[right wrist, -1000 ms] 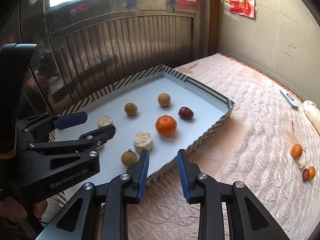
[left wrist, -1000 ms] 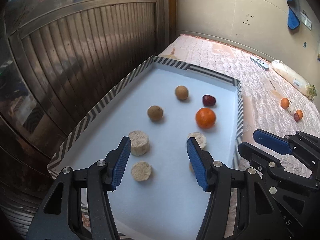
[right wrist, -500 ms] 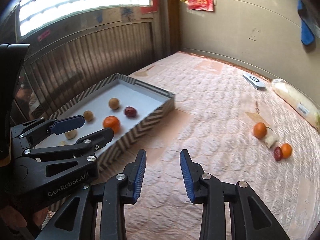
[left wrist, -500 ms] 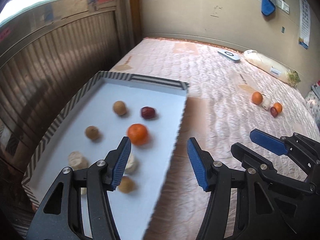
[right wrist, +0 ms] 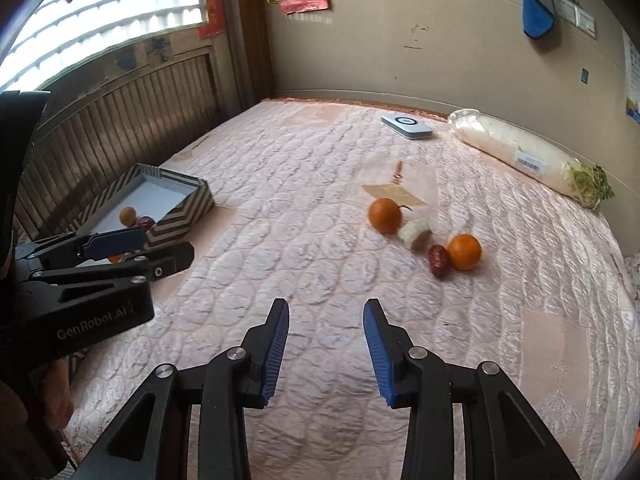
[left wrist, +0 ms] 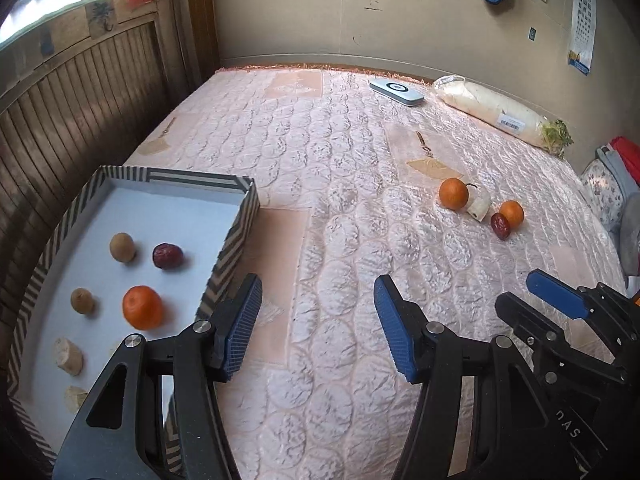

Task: Organize fruits
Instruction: 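Move both tools back to the remaining items on the bed, then grasp the red date with the right tool while the left tool grasps an orange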

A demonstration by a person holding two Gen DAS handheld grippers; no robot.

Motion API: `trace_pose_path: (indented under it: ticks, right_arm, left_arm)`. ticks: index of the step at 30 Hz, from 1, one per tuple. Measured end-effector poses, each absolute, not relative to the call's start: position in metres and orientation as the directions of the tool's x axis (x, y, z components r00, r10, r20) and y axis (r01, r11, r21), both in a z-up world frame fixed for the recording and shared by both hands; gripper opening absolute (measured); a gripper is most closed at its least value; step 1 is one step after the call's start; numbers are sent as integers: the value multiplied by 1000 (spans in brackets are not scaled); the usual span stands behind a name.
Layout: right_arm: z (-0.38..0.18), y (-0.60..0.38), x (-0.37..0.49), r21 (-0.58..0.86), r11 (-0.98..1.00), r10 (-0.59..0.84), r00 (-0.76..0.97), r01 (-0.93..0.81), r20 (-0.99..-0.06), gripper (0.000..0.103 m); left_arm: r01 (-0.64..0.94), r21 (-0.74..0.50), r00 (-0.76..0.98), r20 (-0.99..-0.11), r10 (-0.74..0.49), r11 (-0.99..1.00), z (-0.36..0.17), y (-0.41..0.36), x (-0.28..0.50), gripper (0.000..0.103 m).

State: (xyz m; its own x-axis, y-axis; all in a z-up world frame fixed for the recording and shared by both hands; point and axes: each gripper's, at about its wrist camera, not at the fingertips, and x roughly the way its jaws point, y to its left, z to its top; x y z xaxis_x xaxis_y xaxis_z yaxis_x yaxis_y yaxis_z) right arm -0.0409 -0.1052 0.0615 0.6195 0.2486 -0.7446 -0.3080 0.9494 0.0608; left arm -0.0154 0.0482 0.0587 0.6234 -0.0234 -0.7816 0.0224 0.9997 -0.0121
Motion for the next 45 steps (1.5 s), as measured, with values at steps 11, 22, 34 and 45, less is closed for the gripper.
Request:
trace_pose_path:
  ticks: [11,22,34,45]
  right_arm:
    - [41,-168,-6,85,976,193,611,-201,-768,37]
    - [20,-171,40,109,967,227,580,-232,-782,37]
    - [20,-179,50,96,965,226,580,-245,-782,16]
    - [20,-184,48,127,958,258,577,-257,-775,16]
  left_arm:
    - [80,-37,583,-809,-77,996,49,4,26,59]
    - [104,-31,542,-836,-83,994,33,-21,66,59]
    - [115,-82,538,-833,-131,990,34,-40,100,59]
    - [126,-146,529,-827,-191,981,40,-58,113,58]
